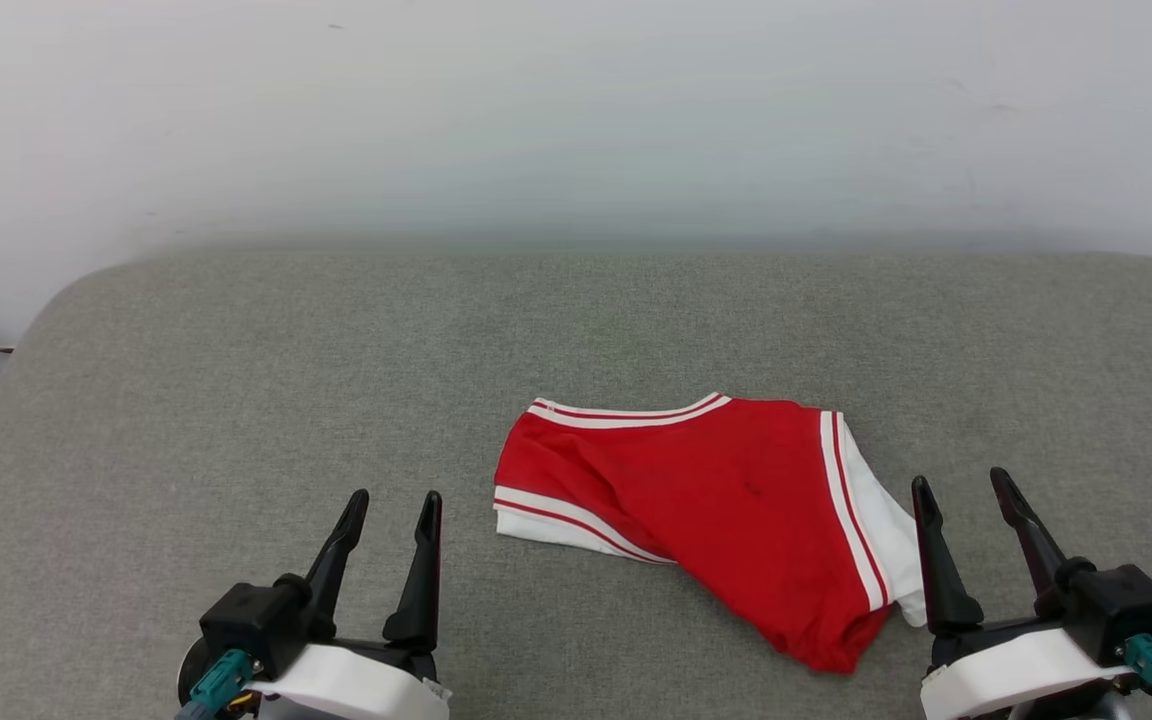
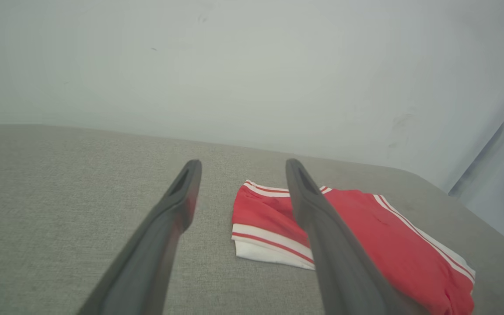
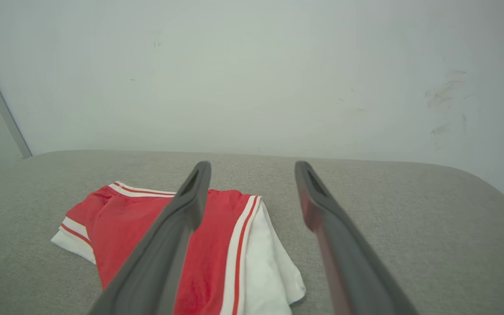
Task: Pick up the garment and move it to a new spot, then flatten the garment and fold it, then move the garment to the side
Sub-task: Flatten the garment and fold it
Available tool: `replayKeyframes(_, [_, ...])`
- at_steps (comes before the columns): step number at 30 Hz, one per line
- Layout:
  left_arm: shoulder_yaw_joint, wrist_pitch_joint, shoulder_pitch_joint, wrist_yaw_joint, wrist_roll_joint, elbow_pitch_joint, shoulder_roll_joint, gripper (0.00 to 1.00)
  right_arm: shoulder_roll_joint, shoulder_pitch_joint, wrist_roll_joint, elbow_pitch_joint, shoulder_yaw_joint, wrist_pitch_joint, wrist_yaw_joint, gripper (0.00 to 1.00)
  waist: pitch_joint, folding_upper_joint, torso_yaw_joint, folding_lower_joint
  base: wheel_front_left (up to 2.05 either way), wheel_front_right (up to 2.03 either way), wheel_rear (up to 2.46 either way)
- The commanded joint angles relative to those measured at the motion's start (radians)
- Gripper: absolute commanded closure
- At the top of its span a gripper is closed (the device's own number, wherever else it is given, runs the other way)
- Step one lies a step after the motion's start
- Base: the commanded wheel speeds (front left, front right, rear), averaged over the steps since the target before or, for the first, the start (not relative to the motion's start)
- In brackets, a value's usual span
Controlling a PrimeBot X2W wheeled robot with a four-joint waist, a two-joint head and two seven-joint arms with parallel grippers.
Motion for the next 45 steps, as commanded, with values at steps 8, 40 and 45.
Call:
replayKeyframes(8, [0.006, -0.003, -0.02, -0.033, 0.032, 0.022, -0.027, 0.0, 0.001, -0.051, -0.043, -0.002, -0.027, 0.148, -0.001, 0.0, 0.042, 0.0, 0.01, 0.0, 0.0, 0.0, 0.0])
replayKeyframes(40, [0.039, -0.002, -0.111, -0.075, 0.062, 0.037, -0.068, 0.0, -0.11, -0.22, -0.05, 0.151, -0.119, 1.015, -0.001, 1.0, 0.21, 0.0, 0.122, 0.0, 0.0, 0.0, 0.0])
replayKeyframes(45, [0.035, -0.002, -0.117, -0.076, 0.054, 0.038, -0.071, 0.0, -0.182, -0.26, -0.083, 0.123, -0.155, 0.981, -0.001, 1.0, 0.206, 0.0, 0.106, 0.0, 0.0, 0.0, 0.0])
